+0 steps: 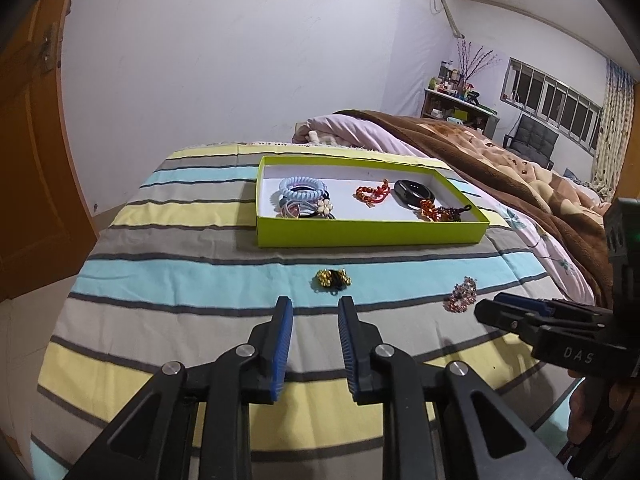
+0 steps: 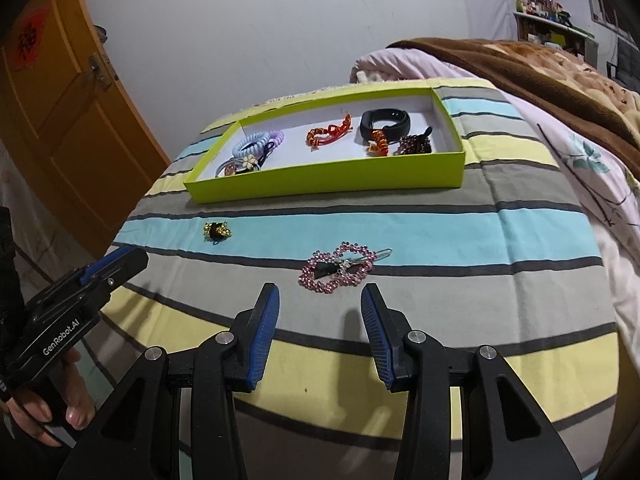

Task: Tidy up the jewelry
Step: 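Grasp the gold charm with the left gripper while the right gripper grasps the pink rhinestone hair clip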

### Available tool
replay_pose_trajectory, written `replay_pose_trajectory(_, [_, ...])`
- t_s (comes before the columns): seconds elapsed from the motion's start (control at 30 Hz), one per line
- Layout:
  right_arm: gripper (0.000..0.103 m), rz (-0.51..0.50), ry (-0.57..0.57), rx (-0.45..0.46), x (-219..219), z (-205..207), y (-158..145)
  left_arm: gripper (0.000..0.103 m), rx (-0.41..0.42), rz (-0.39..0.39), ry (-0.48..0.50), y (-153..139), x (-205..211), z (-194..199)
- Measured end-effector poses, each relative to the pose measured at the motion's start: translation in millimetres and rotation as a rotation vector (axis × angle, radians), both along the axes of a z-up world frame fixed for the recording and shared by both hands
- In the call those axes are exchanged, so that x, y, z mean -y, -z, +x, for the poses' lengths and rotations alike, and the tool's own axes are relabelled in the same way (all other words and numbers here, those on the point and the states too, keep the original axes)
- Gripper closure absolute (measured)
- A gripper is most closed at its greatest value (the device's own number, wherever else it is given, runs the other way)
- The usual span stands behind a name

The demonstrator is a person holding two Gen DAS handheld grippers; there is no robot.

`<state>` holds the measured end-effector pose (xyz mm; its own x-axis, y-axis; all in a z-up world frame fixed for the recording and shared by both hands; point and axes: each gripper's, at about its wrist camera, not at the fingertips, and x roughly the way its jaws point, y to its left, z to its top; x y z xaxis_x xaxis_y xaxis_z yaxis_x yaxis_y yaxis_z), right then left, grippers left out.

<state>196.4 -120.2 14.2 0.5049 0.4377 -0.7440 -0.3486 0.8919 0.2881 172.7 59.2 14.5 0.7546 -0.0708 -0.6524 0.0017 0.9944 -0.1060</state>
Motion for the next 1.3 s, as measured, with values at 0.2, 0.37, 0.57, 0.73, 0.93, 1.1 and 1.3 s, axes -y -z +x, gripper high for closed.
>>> replay_pose_trajectory(0.2, [0.059,-0.011,0.027,-0.022,-9.6,11.6,5.7,0.08,-0.002,-0.002,0.006,0.2,-4.6,12.6])
replay_pose_trajectory(0.37, [0.059,-0.013,0.045,-0.038,-15.8,20.8,7.9,0.08,-0.002,-0.013,0.001,1.4,-9.6,17.2])
replay_pose_trajectory(0.57, [0.059,-0.024,0.047,-0.042,-22.5,31.4,8.0,0.08,-0.011,-0.02,0.0,4.8,-11.6,22.7])
replay_pose_trajectory(0.73, [0.059,-0.034,0.048,-0.049,-24.8,38.8,9.7,0.08,-0.012,-0.023,0.001,5.4,-11.6,24.7])
replay_pose_trajectory(0.93, [0.06,-0.073,0.01,-0.034,-26.5,38.2,10.0,0.08,-0.027,-0.024,0.018,8.2,-8.6,32.5])
replay_pose_trajectory(1.1, [0.067,-0.092,-0.013,-0.029,-22.3,35.9,10.9,0.08,-0.047,-0.036,0.04,12.0,-4.1,41.3])
replay_pose_trajectory(1.3, [0.067,-0.103,-0.055,-0.031,-18.7,34.9,10.9,0.08,-0.084,-0.054,0.06,19.8,-0.1,51.5])
